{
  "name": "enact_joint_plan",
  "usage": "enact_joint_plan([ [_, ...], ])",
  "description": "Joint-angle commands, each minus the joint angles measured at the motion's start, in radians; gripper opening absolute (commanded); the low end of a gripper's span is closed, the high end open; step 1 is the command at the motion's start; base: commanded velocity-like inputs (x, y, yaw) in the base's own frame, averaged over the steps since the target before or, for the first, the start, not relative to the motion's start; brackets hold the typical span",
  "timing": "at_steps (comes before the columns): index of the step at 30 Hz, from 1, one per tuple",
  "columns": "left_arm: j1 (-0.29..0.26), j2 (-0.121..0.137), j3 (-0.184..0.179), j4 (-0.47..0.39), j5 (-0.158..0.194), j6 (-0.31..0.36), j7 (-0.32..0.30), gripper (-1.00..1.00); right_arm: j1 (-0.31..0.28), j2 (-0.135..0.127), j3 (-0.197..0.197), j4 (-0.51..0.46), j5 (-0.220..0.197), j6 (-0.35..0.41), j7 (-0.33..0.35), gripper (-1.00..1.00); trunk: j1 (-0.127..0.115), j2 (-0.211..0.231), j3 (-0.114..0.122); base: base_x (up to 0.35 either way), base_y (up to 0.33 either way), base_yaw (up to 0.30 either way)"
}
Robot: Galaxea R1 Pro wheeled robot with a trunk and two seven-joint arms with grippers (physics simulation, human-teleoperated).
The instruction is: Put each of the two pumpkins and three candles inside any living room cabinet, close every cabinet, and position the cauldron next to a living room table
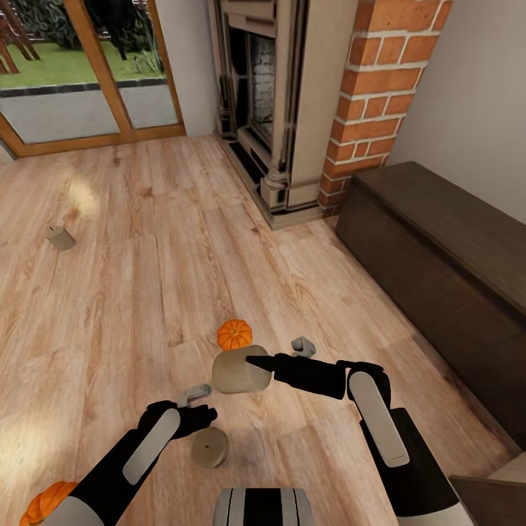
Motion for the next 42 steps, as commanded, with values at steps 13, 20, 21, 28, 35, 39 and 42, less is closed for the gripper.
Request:
enact_joint_plan([
  [13,-0.001,0.0,-0.005,-0.001,0.008,-0.001,0.01,1.0,0.0,-0.001,-0.003,-0.001,0.006,0.003,0.017,-1.0,0.004,-0.003,-0.039,0.0,0.0,0.0],
  [20,-0.001,0.0,-0.005,-0.001,0.009,-0.011,0.01,1.0,0.012,-0.138,-0.01,0.005,0.007,-0.002,0.321,-1.0,0.007,-0.004,-0.059,0.0,0.0,0.0],
  [21,-0.001,0.0,-0.005,-0.001,0.009,-0.011,0.01,1.0,0.019,-0.157,-0.01,0.006,0.007,-0.005,0.363,-1.0,0.007,-0.004,-0.059,0.0,0.0,0.0],
  [28,-0.001,-0.001,-0.006,-0.001,0.01,-0.016,0.01,1.0,0.031,-0.19,-0.012,0.018,0.008,-0.035,0.448,-1.0,0.009,-0.005,-0.082,0.0,0.0,0.0],
  [35,-0.001,-0.003,-0.026,-0.001,-0.005,-0.018,0.01,1.0,0.032,-0.191,-0.012,0.019,0.008,-0.037,0.453,-1.0,0.011,-0.006,-0.093,0.0,0.0,0.0],
  [39,-0.001,-0.007,-0.035,-0.001,-0.006,-0.02,0.01,1.0,0.032,-0.191,-0.012,0.019,0.008,-0.037,0.452,-1.0,0.012,-0.007,-0.109,0.0,0.0,0.0],
  [42,-0.001,-0.008,-0.048,-0.001,-0.006,-0.045,0.01,1.0,0.032,-0.191,-0.011,0.019,0.009,-0.037,0.449,-1.0,0.013,-0.007,-0.113,0.0,0.0,0.0],
])
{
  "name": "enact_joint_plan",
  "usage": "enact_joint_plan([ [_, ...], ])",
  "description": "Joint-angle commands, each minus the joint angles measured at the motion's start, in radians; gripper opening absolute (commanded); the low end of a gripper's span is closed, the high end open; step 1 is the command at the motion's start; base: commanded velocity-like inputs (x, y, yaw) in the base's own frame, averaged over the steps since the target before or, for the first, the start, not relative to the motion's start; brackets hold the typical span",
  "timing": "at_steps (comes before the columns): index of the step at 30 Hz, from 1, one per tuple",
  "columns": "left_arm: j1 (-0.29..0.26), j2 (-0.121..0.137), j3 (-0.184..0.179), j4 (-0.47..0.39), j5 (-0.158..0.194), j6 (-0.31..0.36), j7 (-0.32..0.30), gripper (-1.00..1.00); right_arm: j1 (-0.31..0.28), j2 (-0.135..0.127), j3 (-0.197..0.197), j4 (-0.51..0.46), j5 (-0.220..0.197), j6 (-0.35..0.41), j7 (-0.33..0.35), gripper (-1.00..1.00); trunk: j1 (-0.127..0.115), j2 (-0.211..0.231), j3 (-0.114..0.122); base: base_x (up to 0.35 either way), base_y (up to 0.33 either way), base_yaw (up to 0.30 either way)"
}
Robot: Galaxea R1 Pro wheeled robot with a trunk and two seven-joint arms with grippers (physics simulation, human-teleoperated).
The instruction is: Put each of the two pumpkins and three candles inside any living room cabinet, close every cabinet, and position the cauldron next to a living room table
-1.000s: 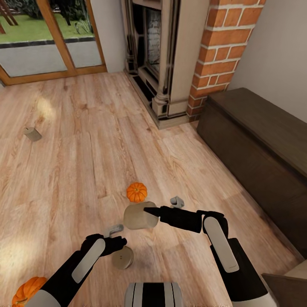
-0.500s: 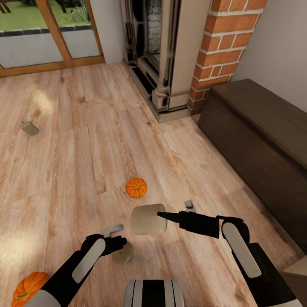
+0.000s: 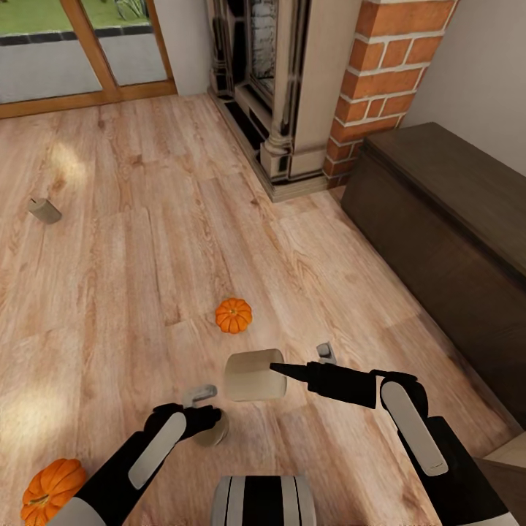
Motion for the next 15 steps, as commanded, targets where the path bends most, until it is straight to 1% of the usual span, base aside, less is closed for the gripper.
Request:
enact_joint_plan([
  [1,-0.001,0.001,-0.01,-0.001,0.011,-0.008,0.01,1.0,-0.001,0.0,0.0,0.0,0.005,0.002,0.004,-1.0,0.0,0.0,-0.001,0.0,0.0,0.0],
  [7,-0.001,0.001,-0.035,-0.001,0.01,-0.016,0.01,1.0,-0.001,0.0,0.001,0.0,0.005,0.002,0.001,-1.0,0.0,0.0,-0.001,0.0,0.0,0.0],
  [8,-0.001,0.001,-0.038,-0.001,0.01,-0.017,0.01,1.0,-0.001,0.0,0.001,0.0,0.006,0.002,0.0,-1.0,0.0,-0.001,-0.004,0.0,0.0,0.0],
  [10,-0.001,-0.002,-0.039,-0.001,0.009,-0.018,0.01,1.0,-0.001,0.0,0.001,0.0,0.006,0.002,0.0,-1.0,0.001,-0.001,-0.012,0.0,0.0,0.0],
  [14,-0.001,-0.004,-0.04,-0.001,0.008,-0.023,0.01,1.0,-0.001,0.0,0.002,0.0,0.01,0.002,0.0,-1.0,0.001,-0.001,-0.012,0.0,0.0,0.0],
  [15,-0.001,-0.004,-0.04,-0.001,0.008,-0.029,0.01,1.0,-0.001,0.0,0.002,0.0,0.012,0.002,0.0,-1.0,0.002,-0.001,-0.016,0.0,0.0,0.0],
])
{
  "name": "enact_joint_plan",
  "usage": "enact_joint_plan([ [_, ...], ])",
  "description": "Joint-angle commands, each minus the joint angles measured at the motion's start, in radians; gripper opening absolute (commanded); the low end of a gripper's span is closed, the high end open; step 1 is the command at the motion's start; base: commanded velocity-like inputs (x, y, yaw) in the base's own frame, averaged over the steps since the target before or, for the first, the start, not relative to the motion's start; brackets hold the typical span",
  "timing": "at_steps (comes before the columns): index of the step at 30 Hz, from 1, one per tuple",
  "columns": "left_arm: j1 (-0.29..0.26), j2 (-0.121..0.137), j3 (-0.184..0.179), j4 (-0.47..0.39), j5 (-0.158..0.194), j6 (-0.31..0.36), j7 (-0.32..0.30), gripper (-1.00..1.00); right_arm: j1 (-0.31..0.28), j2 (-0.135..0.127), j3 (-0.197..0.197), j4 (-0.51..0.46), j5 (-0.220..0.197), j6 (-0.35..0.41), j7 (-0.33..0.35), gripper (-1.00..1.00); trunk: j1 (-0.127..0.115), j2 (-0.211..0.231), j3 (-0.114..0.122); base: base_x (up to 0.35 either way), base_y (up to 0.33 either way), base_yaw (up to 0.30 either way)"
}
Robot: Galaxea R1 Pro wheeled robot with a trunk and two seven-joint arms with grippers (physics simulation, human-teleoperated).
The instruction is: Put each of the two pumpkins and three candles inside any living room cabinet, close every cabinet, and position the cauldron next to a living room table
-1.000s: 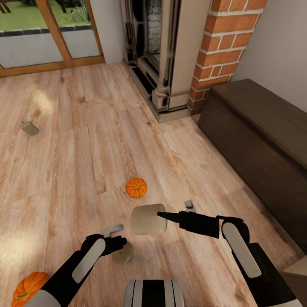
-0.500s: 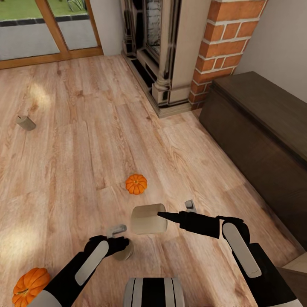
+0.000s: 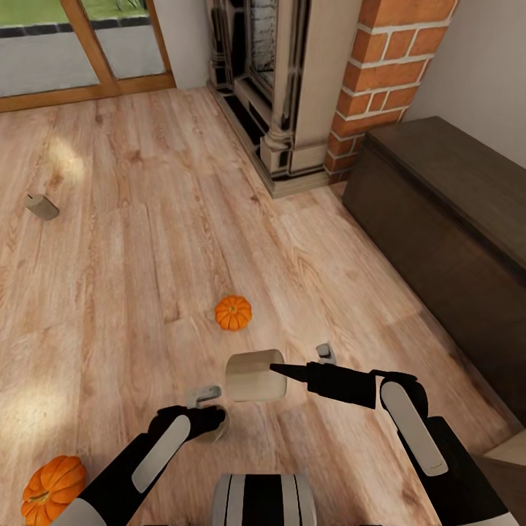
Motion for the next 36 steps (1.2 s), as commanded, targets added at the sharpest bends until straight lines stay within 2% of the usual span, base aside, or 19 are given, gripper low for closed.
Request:
enact_joint_plan([
  [1,-0.001,0.001,-0.004,-0.002,0.01,-0.006,0.01,1.0,-0.001,0.0,0.0,0.0,0.005,0.002,0.006,-1.0,0.0,-0.001,-0.005,0.0,0.0,0.0],
  [5,-0.001,0.001,-0.004,-0.002,0.01,-0.014,0.01,1.0,-0.001,0.0,0.0,0.0,0.007,0.002,0.006,-1.0,0.002,-0.001,-0.02,0.0,0.0,0.0],
  [10,-0.001,0.001,-0.004,-0.002,0.01,-0.016,0.01,1.0,-0.001,0.0,0.0,0.0,0.009,0.002,0.005,-1.0,0.002,-0.001,-0.02,0.0,0.0,0.0],
  [14,-0.001,0.001,-0.004,-0.002,0.01,-0.017,0.01,1.0,-0.001,0.0,0.0,0.0,0.01,0.002,0.005,-1.0,0.004,-0.002,-0.036,0.0,0.0,0.0],
  [23,-0.001,0.001,-0.004,-0.002,0.011,-0.017,0.01,1.0,-0.001,0.0,0.0,0.0,0.01,0.002,0.005,-1.0,0.004,-0.002,-0.036,0.0,0.0,0.0],
  [26,-0.001,0.001,-0.004,-0.002,0.01,-0.017,0.01,1.0,-0.001,0.0,0.0,0.0,0.01,0.002,0.005,-1.0,0.005,-0.003,-0.047,0.0,0.0,0.0],
  [35,-0.001,0.001,-0.004,-0.002,0.01,-0.017,0.01,1.0,-0.001,0.0,0.0,0.0,0.011,0.002,0.005,-1.0,0.005,-0.003,-0.047,0.0,0.0,0.0],
  [36,-0.001,0.001,-0.004,-0.002,0.01,-0.017,0.01,-1.0,-0.001,0.0,0.0,0.0,0.011,0.002,0.005,-1.0,0.005,-0.003,-0.047,0.0,0.0,0.0],
])
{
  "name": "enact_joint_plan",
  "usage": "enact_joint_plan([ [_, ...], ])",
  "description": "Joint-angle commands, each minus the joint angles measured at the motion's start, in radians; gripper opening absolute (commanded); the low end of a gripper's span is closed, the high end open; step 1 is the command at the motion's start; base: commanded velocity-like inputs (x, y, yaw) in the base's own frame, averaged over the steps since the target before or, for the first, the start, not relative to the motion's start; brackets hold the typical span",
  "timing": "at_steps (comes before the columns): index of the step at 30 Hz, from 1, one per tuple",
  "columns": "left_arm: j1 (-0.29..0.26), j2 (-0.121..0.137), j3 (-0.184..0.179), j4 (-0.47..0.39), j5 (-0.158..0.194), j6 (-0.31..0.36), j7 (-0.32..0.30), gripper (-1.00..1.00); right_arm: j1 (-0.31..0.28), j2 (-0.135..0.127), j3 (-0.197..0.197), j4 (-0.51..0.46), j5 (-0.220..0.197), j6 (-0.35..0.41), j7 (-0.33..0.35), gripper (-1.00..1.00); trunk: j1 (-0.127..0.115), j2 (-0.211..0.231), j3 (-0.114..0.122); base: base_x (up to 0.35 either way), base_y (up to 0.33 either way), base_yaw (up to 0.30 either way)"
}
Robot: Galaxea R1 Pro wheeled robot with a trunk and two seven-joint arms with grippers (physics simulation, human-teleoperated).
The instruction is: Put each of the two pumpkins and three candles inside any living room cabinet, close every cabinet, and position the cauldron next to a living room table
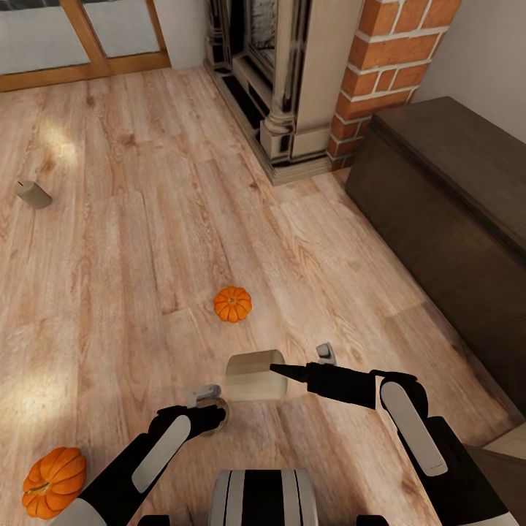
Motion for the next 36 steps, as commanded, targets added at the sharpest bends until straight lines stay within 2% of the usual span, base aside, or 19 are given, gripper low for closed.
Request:
enact_joint_plan([
  [1,-0.001,0.001,-0.003,-0.002,0.006,0.001,0.01,-1.0,-0.001,0.0,0.0,0.0,0.004,0.002,0.006,-1.0,0.0,0.0,-0.001,0.0,0.0,0.0],
  [30,-0.001,0.001,-0.004,-0.001,0.006,0.001,0.01,-1.0,-0.001,0.0,0.0,0.001,0.004,0.002,0.006,-1.0,0.0,0.0,-0.001,0.0,0.0,0.0],
  [36,-0.001,0.001,-0.004,-0.001,0.006,0.001,0.01,-1.0,-0.001,0.0,0.0,0.001,0.003,0.002,0.006,-1.0,-0.003,0.001,0.023,0.0,0.0,0.0],
])
